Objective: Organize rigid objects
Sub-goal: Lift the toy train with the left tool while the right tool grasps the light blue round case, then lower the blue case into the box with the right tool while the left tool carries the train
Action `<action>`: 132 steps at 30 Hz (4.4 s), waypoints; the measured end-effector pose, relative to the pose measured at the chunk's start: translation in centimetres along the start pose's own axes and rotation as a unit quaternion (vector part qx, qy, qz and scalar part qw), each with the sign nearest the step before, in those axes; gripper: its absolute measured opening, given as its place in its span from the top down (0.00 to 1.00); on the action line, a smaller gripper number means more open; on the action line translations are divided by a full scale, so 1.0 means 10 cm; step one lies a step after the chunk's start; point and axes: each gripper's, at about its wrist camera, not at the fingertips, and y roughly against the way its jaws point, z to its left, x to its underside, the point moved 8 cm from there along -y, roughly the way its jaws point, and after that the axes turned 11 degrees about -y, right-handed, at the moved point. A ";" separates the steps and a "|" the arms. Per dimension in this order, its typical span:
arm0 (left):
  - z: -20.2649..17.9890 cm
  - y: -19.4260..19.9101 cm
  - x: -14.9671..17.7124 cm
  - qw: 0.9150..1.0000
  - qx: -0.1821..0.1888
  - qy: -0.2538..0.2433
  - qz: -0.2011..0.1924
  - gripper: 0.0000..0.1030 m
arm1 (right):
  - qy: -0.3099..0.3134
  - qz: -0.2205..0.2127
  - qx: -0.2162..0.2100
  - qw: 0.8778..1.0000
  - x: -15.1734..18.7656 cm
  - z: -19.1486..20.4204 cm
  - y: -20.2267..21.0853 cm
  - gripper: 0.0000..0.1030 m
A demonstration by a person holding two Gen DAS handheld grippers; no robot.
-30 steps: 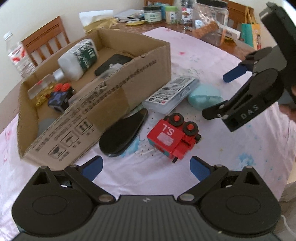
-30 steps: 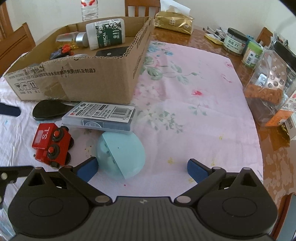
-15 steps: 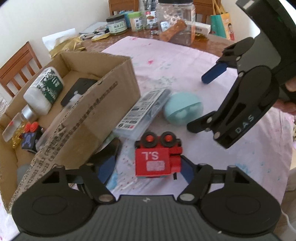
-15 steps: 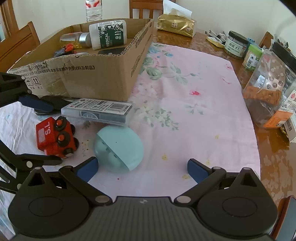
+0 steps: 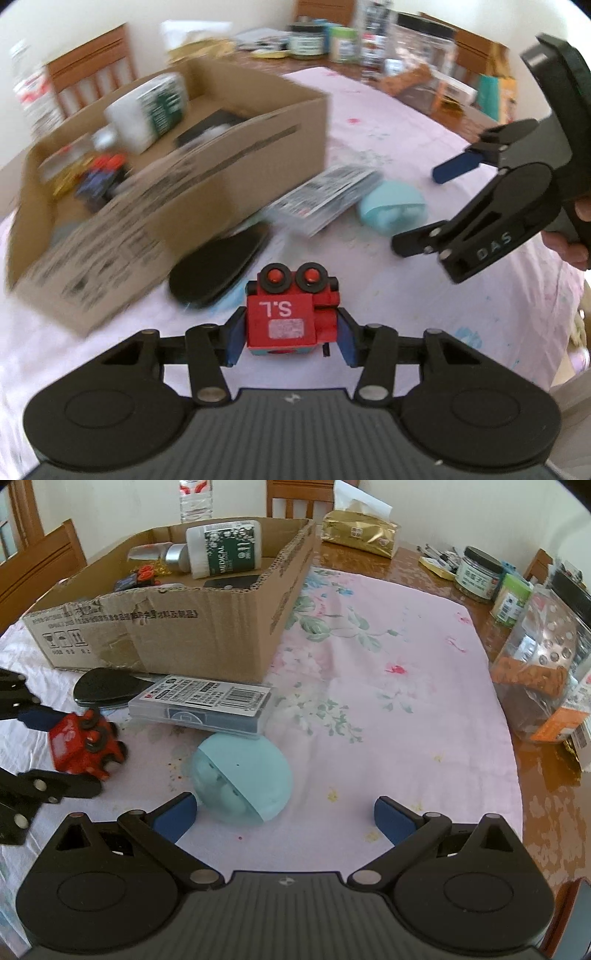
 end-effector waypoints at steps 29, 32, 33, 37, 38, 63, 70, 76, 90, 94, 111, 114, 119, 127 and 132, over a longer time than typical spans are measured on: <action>0.17 0.03 0.30 0.979 -0.120 0.163 -0.008 0.07 | 0.121 0.009 -0.079 0.989 0.08 0.46 0.00 0.00; 0.16 0.04 0.30 0.977 -0.127 0.174 -0.006 0.07 | 0.122 0.004 -0.082 0.989 0.06 0.43 -0.01 0.00; 0.15 0.04 0.30 0.976 -0.128 0.177 -0.005 0.09 | 0.122 0.002 -0.082 0.989 0.04 0.42 -0.01 0.01; 0.12 0.08 0.28 0.973 -0.136 0.186 -0.005 0.20 | 0.124 -0.006 -0.086 0.989 -0.03 0.37 -0.01 0.11; 0.11 0.09 0.27 0.972 -0.138 0.188 -0.006 0.27 | 0.125 -0.007 -0.086 0.988 -0.04 0.37 0.00 0.15; 0.10 0.07 0.18 0.972 -0.145 0.185 -0.015 0.51 | 0.089 -0.020 -0.058 0.994 -0.07 0.37 0.04 0.44; 0.10 0.07 0.17 0.974 -0.139 0.179 -0.021 0.51 | 0.083 -0.020 -0.055 0.995 -0.06 0.37 0.04 0.44; 0.08 0.09 0.18 0.977 -0.133 0.167 -0.018 0.51 | 0.085 -0.013 -0.054 0.995 0.00 0.39 0.08 0.44; 0.15 0.25 0.20 0.985 -0.105 0.136 -0.009 0.51 | 0.096 0.003 -0.060 0.994 0.03 0.38 0.21 0.44; 0.18 0.38 0.20 0.988 -0.096 0.117 -0.005 0.51 | 0.118 0.002 -0.064 0.991 -0.04 0.37 0.35 0.44; 0.36 0.91 0.05 0.991 -0.082 0.101 -0.018 0.51 | 0.149 -0.089 -0.106 0.979 -1.18 0.68 0.69 0.44; 0.41 0.96 0.03 0.990 -0.090 0.104 -0.023 0.51 | 0.151 -0.081 -0.101 0.980 -1.26 0.73 0.47 0.44; 0.53 0.98 0.00 0.988 -0.106 0.113 -0.024 0.51 | 0.144 -0.054 -0.088 0.984 -1.25 0.70 0.18 0.44; 0.68 0.95 -0.09 0.987 -0.107 0.115 -0.020 0.51 | 0.116 -0.078 -0.106 0.984 -1.23 0.68 0.36 0.00; 0.78 0.90 -0.31 0.989 -0.107 0.102 -0.031 0.51 | 0.105 -0.076 -0.092 0.987 -1.12 0.64 0.46 0.00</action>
